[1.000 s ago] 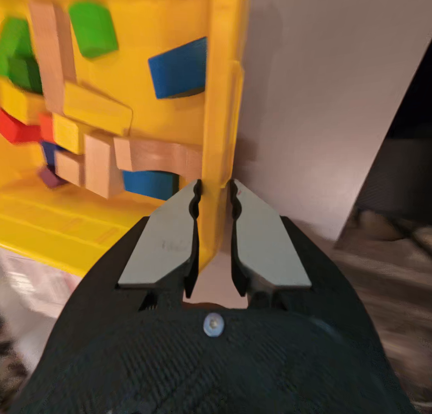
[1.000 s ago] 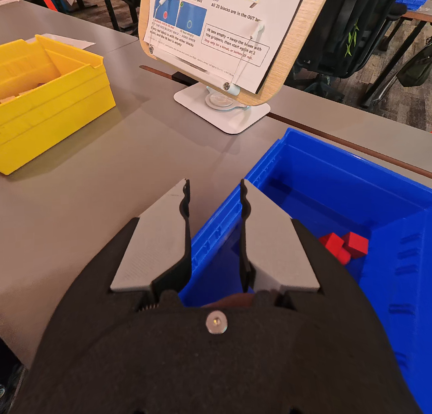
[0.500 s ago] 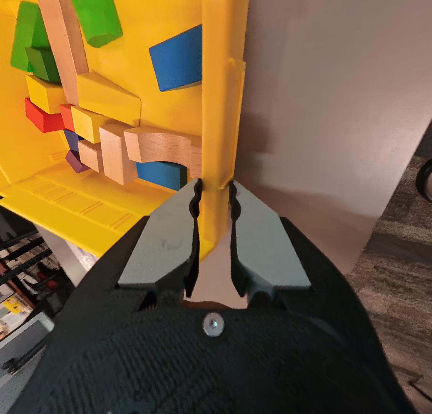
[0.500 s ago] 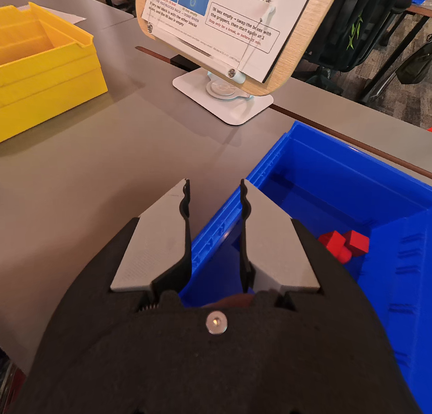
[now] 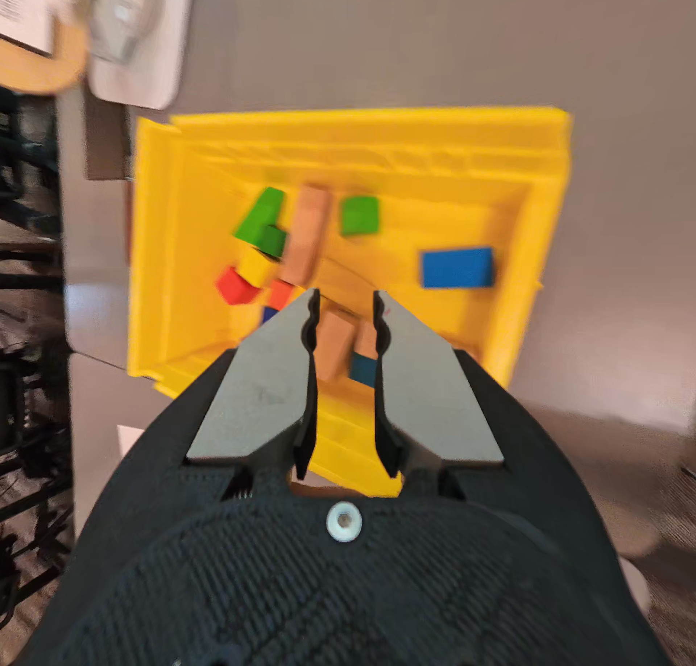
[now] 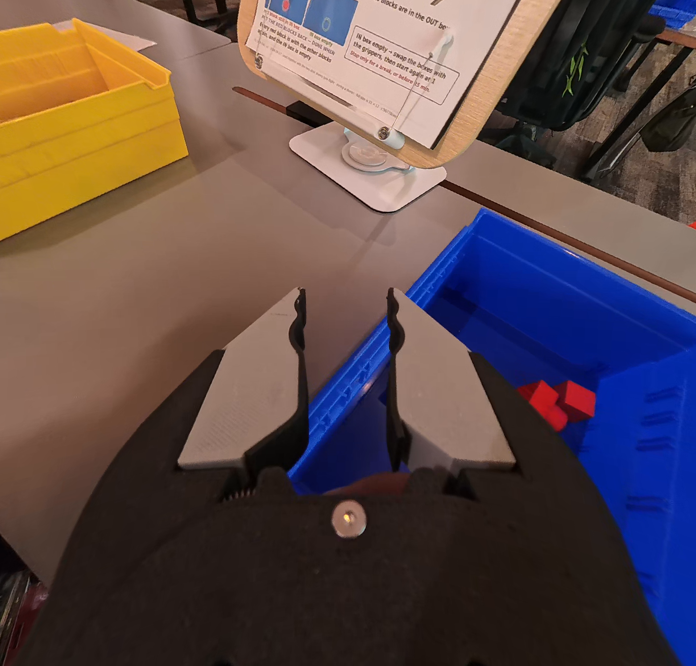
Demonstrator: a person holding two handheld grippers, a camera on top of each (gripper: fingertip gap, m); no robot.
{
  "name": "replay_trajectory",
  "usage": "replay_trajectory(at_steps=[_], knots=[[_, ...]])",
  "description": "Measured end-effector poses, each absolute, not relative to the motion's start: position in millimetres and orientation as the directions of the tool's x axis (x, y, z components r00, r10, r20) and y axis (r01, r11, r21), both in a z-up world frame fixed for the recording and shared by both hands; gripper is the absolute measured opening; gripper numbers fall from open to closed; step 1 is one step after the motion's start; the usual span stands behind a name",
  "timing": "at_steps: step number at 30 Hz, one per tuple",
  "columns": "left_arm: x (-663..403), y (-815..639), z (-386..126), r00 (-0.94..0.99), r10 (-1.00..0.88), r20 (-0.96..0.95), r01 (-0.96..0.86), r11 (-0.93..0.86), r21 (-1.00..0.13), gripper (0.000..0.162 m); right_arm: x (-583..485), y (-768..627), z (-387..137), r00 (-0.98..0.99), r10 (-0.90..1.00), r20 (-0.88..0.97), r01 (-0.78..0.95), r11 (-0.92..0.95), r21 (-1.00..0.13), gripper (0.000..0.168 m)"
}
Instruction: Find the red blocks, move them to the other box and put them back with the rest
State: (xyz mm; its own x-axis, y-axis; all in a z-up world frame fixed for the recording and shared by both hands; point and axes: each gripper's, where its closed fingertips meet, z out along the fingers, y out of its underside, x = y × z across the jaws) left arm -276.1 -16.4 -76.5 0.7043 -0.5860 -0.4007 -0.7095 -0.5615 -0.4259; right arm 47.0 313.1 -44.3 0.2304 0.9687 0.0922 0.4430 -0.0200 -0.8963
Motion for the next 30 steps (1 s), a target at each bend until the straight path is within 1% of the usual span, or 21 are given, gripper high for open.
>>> replay_trajectory(at_steps=[3,6,9,10,12,13,14,15,16,17,18,19,21,23,27,30], knots=[[-320,46,-66,0.772,-0.452,-0.447,-0.632,-0.624,-0.460,0.028,45,310,-45,0.221,0.970,0.100,0.449,-0.010,-0.894,0.041],[-368,93,-79,0.875,-0.276,-0.397,-0.456,-0.744,-0.488,0.028,47,309,-45,0.217,0.970,0.111,0.453,0.001,-0.892,0.041],[-393,104,-117,0.971,-0.116,-0.208,-0.195,-0.890,-0.412,0.030,52,310,-44,0.222,0.969,0.105,0.447,-0.005,-0.895,0.041],[-398,105,-128,0.983,-0.066,-0.169,-0.127,-0.915,-0.382,0.031,54,311,-44,0.225,0.969,0.102,0.445,-0.009,-0.895,0.041],[-404,103,-147,0.993,-0.010,-0.120,-0.048,-0.947,-0.317,0.032,58,312,-45,0.232,0.968,0.098,0.445,-0.016,-0.895,0.041],[-409,102,-155,0.992,0.015,-0.126,-0.022,-0.956,-0.292,0.030,60,313,-45,0.234,0.967,0.097,0.445,-0.018,-0.895,0.041],[-411,103,-159,0.994,0.030,-0.110,-0.003,-0.956,-0.293,0.022,62,313,-45,0.237,0.967,0.096,0.444,-0.020,-0.896,0.041],[-409,108,-159,0.996,0.056,-0.076,0.028,-0.945,-0.326,0.014,63,313,-45,0.239,0.966,0.096,0.443,-0.021,-0.896,0.041],[-407,110,-161,0.997,0.062,-0.046,0.043,-0.945,-0.325,0.014,65,313,-44,0.241,0.966,0.096,0.440,-0.021,-0.898,0.041],[-403,110,-163,0.998,0.059,-0.023,0.048,-0.944,-0.328,0.018,66,313,-43,0.242,0.965,0.096,0.437,-0.020,-0.899,0.041],[-398,104,-170,0.999,0.038,-0.010,0.034,-0.958,-0.285,0.030,67,312,-41,0.242,0.965,0.097,0.433,-0.018,-0.901,0.041],[-396,97,-178,1.000,0.025,-0.015,0.020,-0.971,-0.236,0.034,69,311,-39,0.242,0.965,0.100,0.430,-0.015,-0.903,0.041],[-401,87,-190,0.997,0.029,-0.068,0.016,-0.984,-0.176,0.043,71,310,-34,0.244,0.964,0.106,0.418,-0.006,-0.908,0.041],[-400,89,-189,0.998,0.044,-0.052,0.032,-0.978,-0.208,0.041,72,307,-29,0.240,0.965,0.105,0.404,-0.001,-0.915,0.041],[-406,79,-191,0.993,0.081,-0.082,0.064,-0.979,-0.193,0.040,72,301,-24,0.229,0.966,0.118,0.396,0.018,-0.918,0.041],[-404,76,-182,0.993,0.096,-0.066,0.079,-0.972,-0.223,0.039,70,296,-21,0.215,0.968,0.128,0.393,0.035,-0.919,0.041]])
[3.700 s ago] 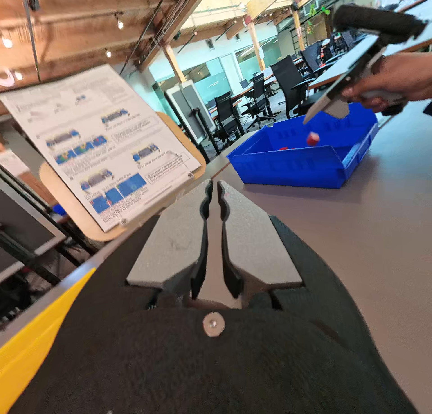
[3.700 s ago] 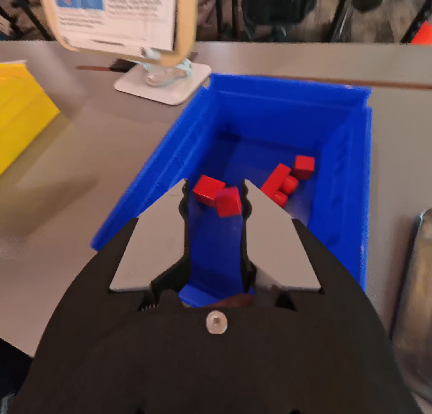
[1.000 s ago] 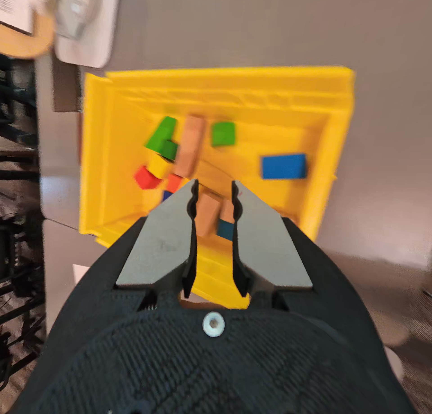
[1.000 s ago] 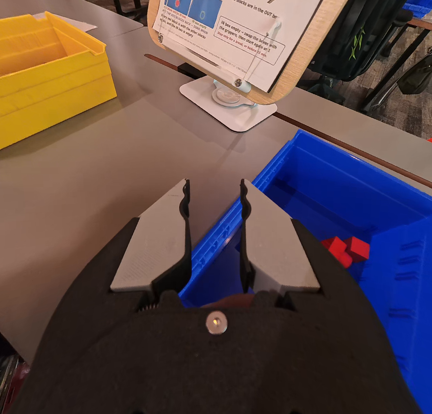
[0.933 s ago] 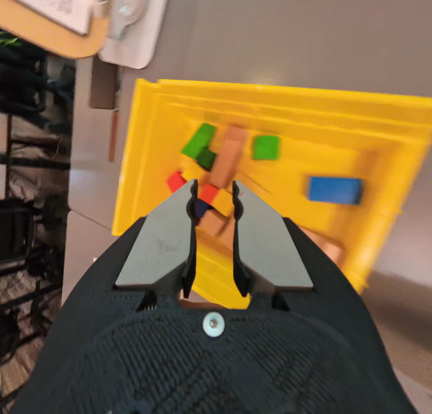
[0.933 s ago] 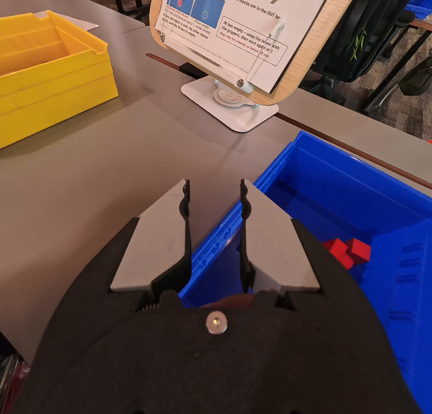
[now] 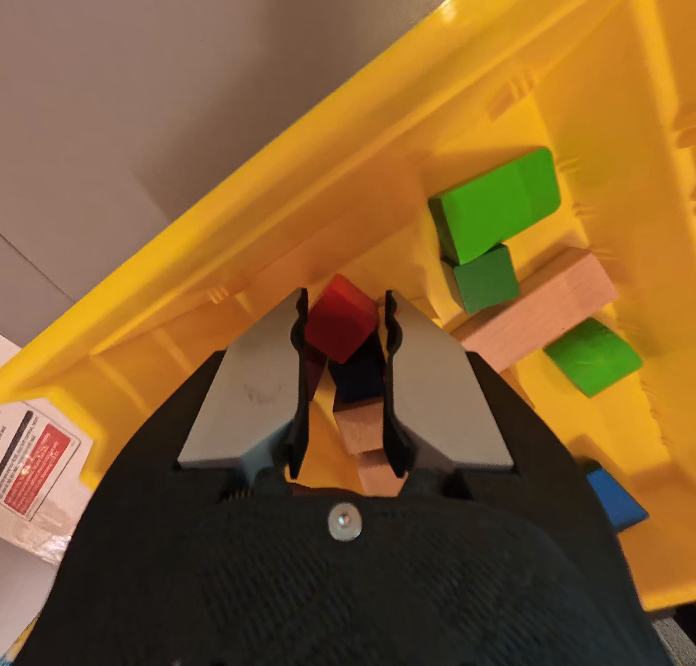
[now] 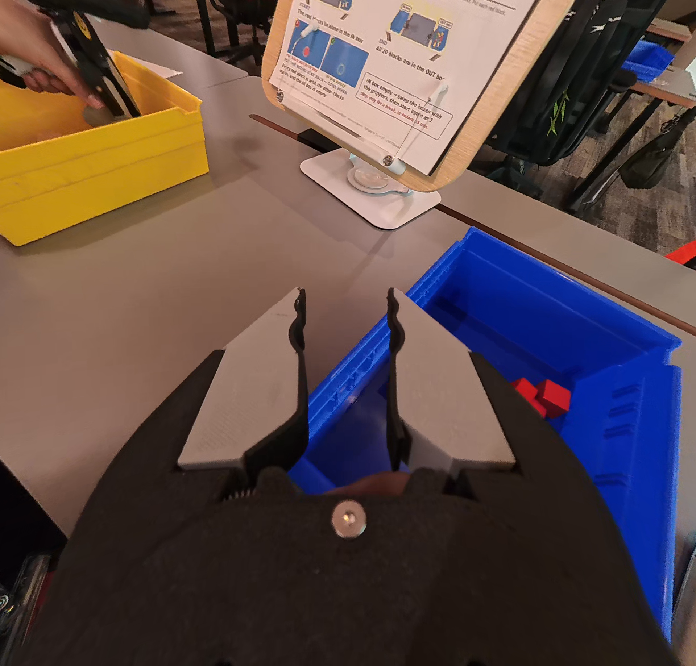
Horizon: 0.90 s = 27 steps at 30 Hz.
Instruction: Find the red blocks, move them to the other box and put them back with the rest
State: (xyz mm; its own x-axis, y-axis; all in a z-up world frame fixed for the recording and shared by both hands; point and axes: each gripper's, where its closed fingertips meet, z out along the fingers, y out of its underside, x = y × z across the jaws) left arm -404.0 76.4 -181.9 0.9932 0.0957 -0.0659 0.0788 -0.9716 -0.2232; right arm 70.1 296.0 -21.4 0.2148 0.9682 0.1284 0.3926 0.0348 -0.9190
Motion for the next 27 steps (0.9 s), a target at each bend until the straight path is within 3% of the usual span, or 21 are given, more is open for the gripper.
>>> replay_trajectory(at_steps=[11,20,27], knots=[[-414,65,-166,0.994,0.034,-0.108,0.011,-0.978,-0.210,0.034,69,291,-23,0.195,0.971,0.141,0.402,0.052,-0.914,0.041],[-421,57,-169,0.978,0.207,-0.038,0.194,-0.959,-0.208,0.045,63,289,-30,0.177,0.974,0.144,0.425,0.056,-0.903,0.041],[-421,51,-181,0.980,0.179,-0.091,0.169,-0.980,-0.109,0.041,61,284,-32,0.155,0.974,0.168,0.439,0.084,-0.894,0.041]])
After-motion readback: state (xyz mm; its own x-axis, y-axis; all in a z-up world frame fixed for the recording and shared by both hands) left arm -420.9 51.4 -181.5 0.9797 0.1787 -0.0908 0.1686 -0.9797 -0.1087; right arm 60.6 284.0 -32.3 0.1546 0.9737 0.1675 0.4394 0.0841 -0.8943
